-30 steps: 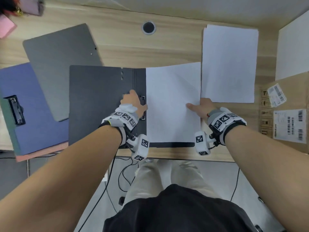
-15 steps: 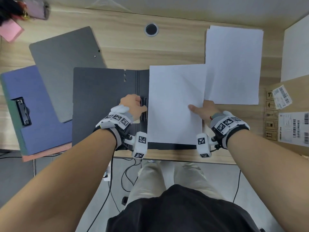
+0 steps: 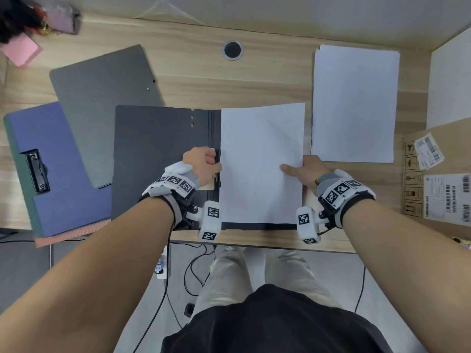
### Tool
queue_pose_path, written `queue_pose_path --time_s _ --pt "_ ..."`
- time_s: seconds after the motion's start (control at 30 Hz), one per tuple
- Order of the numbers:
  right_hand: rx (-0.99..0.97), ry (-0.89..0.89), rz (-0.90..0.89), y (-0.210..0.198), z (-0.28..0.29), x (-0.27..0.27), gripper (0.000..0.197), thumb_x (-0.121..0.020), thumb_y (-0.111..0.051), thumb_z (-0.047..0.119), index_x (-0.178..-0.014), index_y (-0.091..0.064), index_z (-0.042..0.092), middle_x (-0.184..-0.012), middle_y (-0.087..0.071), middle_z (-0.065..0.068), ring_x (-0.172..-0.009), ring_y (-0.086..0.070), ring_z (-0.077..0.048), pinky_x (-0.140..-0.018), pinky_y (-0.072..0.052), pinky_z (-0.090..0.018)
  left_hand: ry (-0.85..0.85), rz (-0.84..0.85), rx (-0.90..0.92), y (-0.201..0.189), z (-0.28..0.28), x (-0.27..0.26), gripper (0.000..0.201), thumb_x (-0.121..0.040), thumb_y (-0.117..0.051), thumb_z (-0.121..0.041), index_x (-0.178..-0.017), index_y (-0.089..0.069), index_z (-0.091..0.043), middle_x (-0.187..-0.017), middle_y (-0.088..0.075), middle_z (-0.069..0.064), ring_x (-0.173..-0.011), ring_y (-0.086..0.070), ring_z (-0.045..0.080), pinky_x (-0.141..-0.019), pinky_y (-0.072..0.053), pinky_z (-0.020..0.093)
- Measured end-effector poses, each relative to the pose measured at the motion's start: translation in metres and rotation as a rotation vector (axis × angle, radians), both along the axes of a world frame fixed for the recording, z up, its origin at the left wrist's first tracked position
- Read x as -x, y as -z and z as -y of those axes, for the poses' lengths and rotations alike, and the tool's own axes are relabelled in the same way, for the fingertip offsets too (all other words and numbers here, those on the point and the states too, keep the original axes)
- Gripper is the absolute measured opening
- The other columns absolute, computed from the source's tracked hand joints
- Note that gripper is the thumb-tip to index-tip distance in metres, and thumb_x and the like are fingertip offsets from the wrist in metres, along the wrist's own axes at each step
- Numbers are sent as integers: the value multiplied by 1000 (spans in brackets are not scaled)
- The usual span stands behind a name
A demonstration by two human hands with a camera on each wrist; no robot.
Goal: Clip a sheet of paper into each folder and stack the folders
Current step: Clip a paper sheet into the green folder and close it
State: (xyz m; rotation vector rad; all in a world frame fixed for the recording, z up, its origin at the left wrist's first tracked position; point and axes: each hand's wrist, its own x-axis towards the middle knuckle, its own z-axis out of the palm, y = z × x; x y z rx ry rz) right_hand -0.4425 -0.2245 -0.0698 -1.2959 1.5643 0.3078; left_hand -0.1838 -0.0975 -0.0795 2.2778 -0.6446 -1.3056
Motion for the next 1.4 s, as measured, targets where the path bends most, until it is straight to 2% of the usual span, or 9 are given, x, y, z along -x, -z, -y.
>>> queue_pose_path --time_s 0.07,0.17,0.27,0.47,0.6,0.73,0.97,1.13,1.4 --pt "9 -27 -17 -3 0 -2 48 -80 -73 50 -90 -54 7 -87 -57 -4 -84 -56 -24 -73 -45 -33 -9 -6 -2 2 1 0 37 -86 -71 -6 -123 -65 -6 -69 -62 0 -71 -59 20 -83 -61 46" --pt "6 -41 -18 -2 1 -4 59 -78 -74 51 -106 -61 2 -103 -65 -9 -95 -62 -27 -83 -51 -37 -2 5 -8 4 1 0 38 -85 -72 -10 -123 -65 -7 -99 -71 20 -74 -61 20 -84 -61 45" --pt "1 -75 -5 -6 0 -7 54 -81 -72 47 -109 -59 3 -108 -63 -6 -98 -60 -26 -85 -48 -34 23 36 -11 6 1 -2 39 -82 -76 -18 -120 -66 -10 -100 -72 13 -83 -68 22 -84 -61 42" --pt "21 -92 11 -8 -1 -7 36 -86 -70 41 -99 -55 11 -92 -58 -1 -88 -55 -21 -70 -41 -27 75 82 -53 2 5 -1 42 -80 -79 -24 -118 -66 -13 -99 -71 3 -91 -71 24 -84 -61 41" --pt "26 -122 -44 -7 -2 -10 39 -85 -69 47 -76 -46 16 -85 -50 0 -87 -50 -22 -69 -38 -28 88 97 -61 0 5 -1 42 -79 -79 -26 -118 -67 -13 -98 -72 2 -88 -72 24 -84 -61 40" --pt "26 -120 -46 -8 -2 -11 44 -85 -69 46 -95 -51 7 -83 -51 1 -87 -52 -23 -75 -39 -31 111 102 -75 -3 5 -1 43 -80 -79 -28 -119 -66 -14 -99 -72 1 -86 -72 24 -84 -60 40" --pt "21 -104 -38 -7 -2 -12 44 -84 -70 45 -97 -52 8 -97 -55 -5 -89 -54 -23 -76 -41 -31 135 137 -94 -6 8 0 44 -79 -80 -29 -118 -66 -14 -97 -71 0 -85 -72 23 -84 -60 40" --pt "38 -93 -58 -9 -4 -14 40 -87 -68 42 -97 -47 10 -76 -45 8 -88 -51 -21 -76 -38 -30 165 192 -138 -8 11 2 46 -77 -81 -32 -117 -66 -16 -91 -68 -6 -86 -69 19 -84 -59 38" --pt "55 -103 -70 -5 -4 -14 41 -87 -68 43 -101 -48 10 -75 -42 8 -89 -49 -21 -76 -38 -30 222 264 -237 -16 19 9 50 -79 -78 -37 -122 -61 -18 -104 -68 -2 -91 -66 20 -84 -58 36"
